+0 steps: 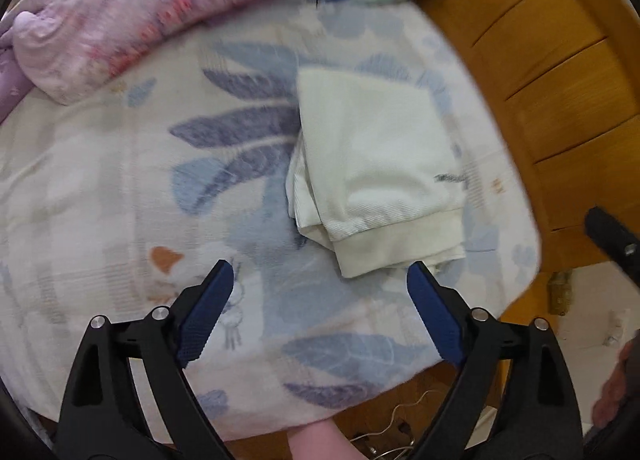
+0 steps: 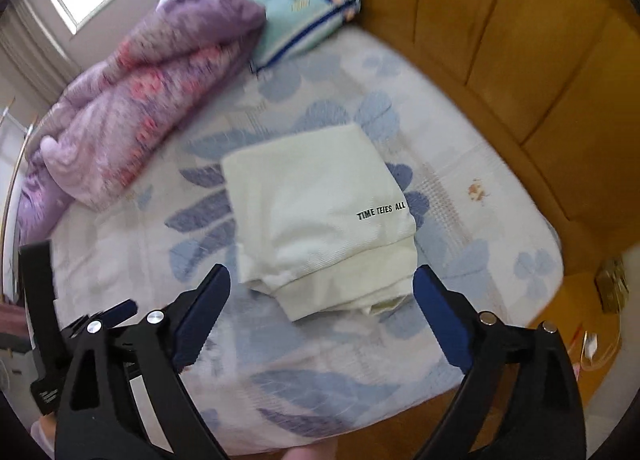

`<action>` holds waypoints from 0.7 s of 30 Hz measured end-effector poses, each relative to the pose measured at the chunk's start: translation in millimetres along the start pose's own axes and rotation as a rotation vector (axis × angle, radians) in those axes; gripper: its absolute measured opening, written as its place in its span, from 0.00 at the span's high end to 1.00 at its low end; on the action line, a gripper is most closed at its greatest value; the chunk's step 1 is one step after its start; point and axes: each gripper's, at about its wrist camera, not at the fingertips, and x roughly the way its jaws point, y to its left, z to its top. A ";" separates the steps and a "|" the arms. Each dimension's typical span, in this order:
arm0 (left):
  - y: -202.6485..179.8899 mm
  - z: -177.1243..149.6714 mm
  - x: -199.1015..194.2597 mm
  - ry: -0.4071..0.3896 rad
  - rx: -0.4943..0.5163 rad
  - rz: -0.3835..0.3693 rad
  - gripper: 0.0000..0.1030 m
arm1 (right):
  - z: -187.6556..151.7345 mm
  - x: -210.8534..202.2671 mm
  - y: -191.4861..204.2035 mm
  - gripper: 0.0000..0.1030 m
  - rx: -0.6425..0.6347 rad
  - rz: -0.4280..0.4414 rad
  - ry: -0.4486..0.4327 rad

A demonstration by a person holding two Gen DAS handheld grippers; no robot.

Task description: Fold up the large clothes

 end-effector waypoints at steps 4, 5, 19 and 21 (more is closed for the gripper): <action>25.2 -24.3 -83.8 -0.123 0.040 -0.005 0.13 | -35.8 -54.0 30.5 0.12 0.030 -0.041 -0.109; 32.5 -33.1 -100.5 -0.150 0.062 -0.010 0.13 | -47.2 -71.1 40.8 0.12 0.043 -0.043 -0.143; 97.1 -162.0 -317.5 -0.578 0.474 0.093 0.05 | -163.4 -210.3 168.2 0.08 0.135 -0.014 -0.365; 103.4 -177.9 -326.4 -0.588 0.496 0.126 0.05 | -177.1 -219.6 183.1 0.08 0.126 -0.027 -0.370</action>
